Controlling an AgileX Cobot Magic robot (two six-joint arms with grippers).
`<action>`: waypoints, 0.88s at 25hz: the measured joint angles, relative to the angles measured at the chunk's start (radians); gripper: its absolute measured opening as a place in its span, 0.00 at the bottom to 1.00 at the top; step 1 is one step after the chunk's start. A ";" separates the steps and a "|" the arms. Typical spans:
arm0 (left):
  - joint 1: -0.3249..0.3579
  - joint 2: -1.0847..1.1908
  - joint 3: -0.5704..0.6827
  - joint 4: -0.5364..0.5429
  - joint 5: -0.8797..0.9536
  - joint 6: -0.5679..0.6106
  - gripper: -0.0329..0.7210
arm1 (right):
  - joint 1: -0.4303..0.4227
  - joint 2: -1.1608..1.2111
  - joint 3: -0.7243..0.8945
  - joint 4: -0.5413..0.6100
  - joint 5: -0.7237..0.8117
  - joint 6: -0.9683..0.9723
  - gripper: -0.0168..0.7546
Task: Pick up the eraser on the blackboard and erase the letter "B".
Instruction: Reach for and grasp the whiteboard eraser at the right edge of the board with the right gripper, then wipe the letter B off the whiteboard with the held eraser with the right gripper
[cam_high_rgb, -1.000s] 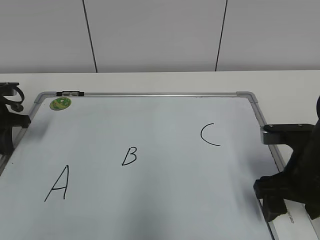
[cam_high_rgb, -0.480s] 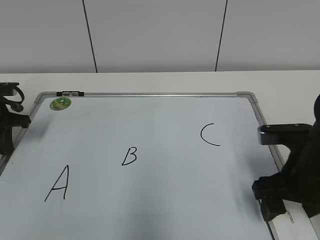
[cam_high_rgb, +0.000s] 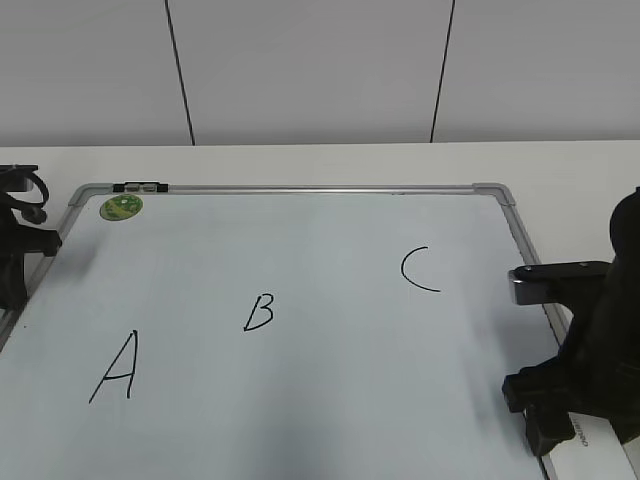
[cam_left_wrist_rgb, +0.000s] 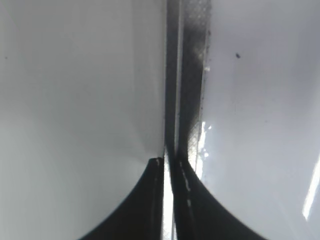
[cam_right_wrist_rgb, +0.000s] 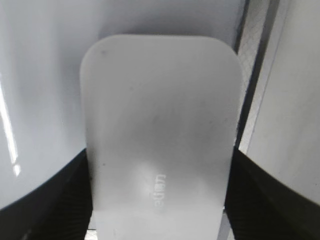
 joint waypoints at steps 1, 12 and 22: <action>0.000 0.000 0.000 0.000 0.000 0.000 0.07 | 0.000 0.000 0.000 0.000 0.000 0.000 0.71; 0.000 0.000 0.000 -0.002 0.000 0.000 0.07 | 0.000 0.000 0.000 0.000 0.002 0.000 0.70; 0.000 0.000 0.000 -0.002 0.000 0.000 0.07 | 0.000 0.065 -0.326 0.000 0.237 -0.069 0.70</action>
